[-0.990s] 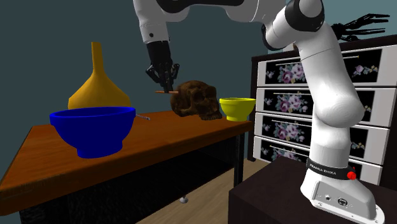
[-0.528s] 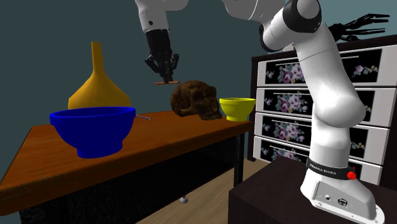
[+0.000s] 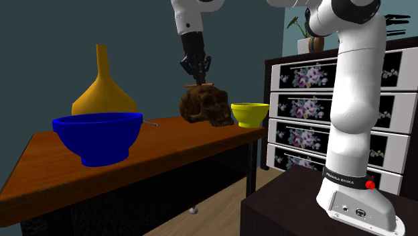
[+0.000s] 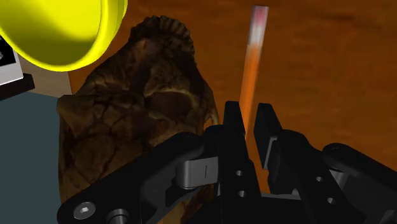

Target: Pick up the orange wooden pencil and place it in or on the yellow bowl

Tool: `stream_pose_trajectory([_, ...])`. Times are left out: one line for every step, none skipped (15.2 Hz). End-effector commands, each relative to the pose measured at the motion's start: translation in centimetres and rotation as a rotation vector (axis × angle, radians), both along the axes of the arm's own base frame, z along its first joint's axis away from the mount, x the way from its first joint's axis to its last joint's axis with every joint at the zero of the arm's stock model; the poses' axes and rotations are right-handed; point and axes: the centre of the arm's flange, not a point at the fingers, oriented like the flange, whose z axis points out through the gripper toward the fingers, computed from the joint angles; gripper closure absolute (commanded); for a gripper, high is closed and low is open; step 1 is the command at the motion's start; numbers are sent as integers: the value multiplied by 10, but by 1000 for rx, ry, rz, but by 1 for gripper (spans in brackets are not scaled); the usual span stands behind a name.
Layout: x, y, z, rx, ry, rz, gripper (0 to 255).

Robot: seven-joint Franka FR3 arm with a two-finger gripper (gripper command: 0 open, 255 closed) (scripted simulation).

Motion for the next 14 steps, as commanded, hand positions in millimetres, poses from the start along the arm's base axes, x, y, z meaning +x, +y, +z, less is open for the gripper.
stream_pose_trajectory([-10,-27,1,1,1,-1,255])
stream_pose_trajectory([-14,-39,1,1,1,-1,255])
stream_pose_trajectory([-19,-52,2,1,1,-1,255])
stream_pose_trajectory([-23,-64,3,1,1,-1,255])
stream_pose_trajectory([-27,-76,4,1,1,-1,255])
stream_pose_trajectory([-32,-89,4,1,1,-1,255])
stream_pose_trajectory([-36,-101,5,1,1,-1,255])
stream_pose_trajectory([-41,-114,6,1,1,-1,255])
stream_pose_trajectory([-45,-126,6,1,1,-1,255])
stream_pose_trajectory([-49,-139,7,1,1,-1,255])
stream_pose_trajectory([-54,-151,8,1,1,-1,255])
stream_pose_trajectory([-58,-163,8,1,1,-1,255])
stream_pose_trajectory([-62,-176,9,1,1,-1,255])
stream_pose_trajectory([-67,-188,10,1,1,-1,255])
